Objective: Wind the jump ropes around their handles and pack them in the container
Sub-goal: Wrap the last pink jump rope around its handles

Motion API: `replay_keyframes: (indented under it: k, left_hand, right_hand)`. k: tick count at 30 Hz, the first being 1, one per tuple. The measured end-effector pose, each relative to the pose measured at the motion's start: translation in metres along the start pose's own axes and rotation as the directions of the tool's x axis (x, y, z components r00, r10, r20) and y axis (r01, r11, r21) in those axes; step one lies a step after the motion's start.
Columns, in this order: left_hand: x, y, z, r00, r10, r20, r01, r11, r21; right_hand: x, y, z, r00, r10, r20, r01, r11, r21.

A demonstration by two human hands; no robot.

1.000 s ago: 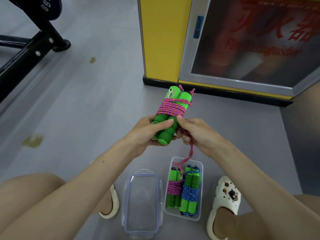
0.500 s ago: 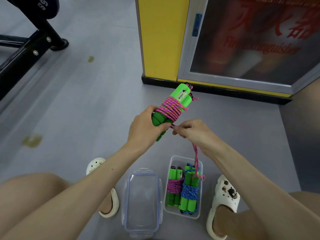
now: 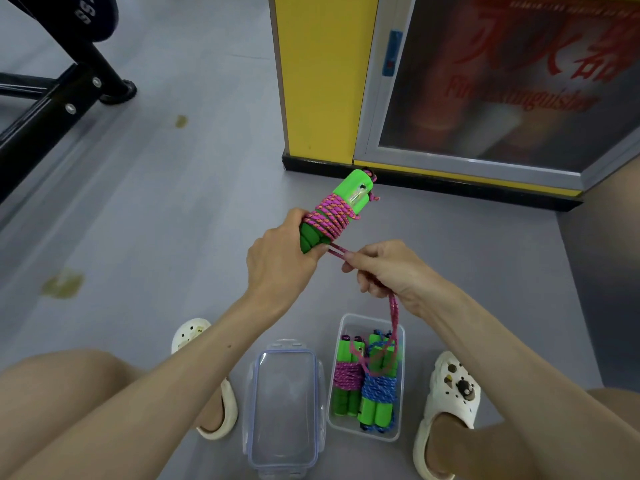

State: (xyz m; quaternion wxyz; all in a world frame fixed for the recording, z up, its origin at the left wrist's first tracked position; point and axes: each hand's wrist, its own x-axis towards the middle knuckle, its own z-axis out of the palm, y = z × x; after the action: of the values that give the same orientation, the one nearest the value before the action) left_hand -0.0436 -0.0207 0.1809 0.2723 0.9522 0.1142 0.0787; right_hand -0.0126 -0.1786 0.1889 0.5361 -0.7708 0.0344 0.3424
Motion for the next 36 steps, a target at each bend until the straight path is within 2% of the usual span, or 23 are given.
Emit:
replay_keyframes:
  k: [3,7,9,15,18,22,24,27,31,33,36]
  left_hand:
    - [-0.003,-0.001,0.001,0.999,0.036,0.003,-0.036,0.998,0.052]
    - [-0.005,-0.001,0.002,0.996,0.084,-0.032,-0.079,0.989,0.128]
    - [-0.004,-0.001,0.002,0.996,0.082,-0.042,-0.075,0.986,0.150]
    - [-0.009,-0.003,0.009,0.965,0.258,-0.045,-0.230,0.917,0.325]
    - [-0.012,-0.003,0.011,0.951,0.305,-0.043,-0.266,0.882,0.389]
    - [-0.016,-0.002,0.017,0.926,0.377,0.002,-0.348,0.851,0.394]
    - [-0.017,-0.002,0.020,0.926,0.376,0.030,-0.364,0.872,0.328]
    - [-0.024,0.001,0.026,0.930,0.337,0.145,-0.363,0.902,0.232]
    - [-0.022,0.001,0.023,0.925,0.307,0.224,-0.306,0.951,-0.040]
    - [-0.016,0.004,0.016,0.942,0.248,0.228,-0.185,0.947,-0.264]
    - [-0.005,0.010,0.007,0.969,0.038,0.246,0.113,0.814,-0.570]
  right_hand:
    - [0.004,0.004,-0.002,1.000,-0.001,-0.005,0.001,1.000,-0.021]
    - [0.004,0.005,0.001,1.000,0.026,0.012,-0.028,0.980,0.199]
    - [0.005,0.004,0.003,0.999,0.026,0.031,-0.033,0.969,0.243]
    - [0.004,-0.002,0.004,0.991,0.048,0.123,-0.071,0.980,0.185]
    - [0.002,-0.004,0.005,0.991,0.047,0.123,-0.062,0.991,0.123]
    - [0.004,-0.003,0.010,0.995,0.042,0.087,-0.054,0.989,0.141]
    - [0.005,-0.002,0.011,0.999,0.028,0.036,-0.034,0.987,0.157]
    - [0.007,-0.003,0.008,0.998,0.000,-0.061,0.013,0.977,0.214]
    - [0.008,-0.006,0.001,0.994,-0.036,-0.099,0.054,0.981,0.188]
    - [0.008,-0.006,-0.005,0.994,-0.056,-0.092,0.072,0.982,0.177]
    - [0.007,-0.007,-0.012,0.996,-0.081,-0.024,0.084,0.981,0.173]
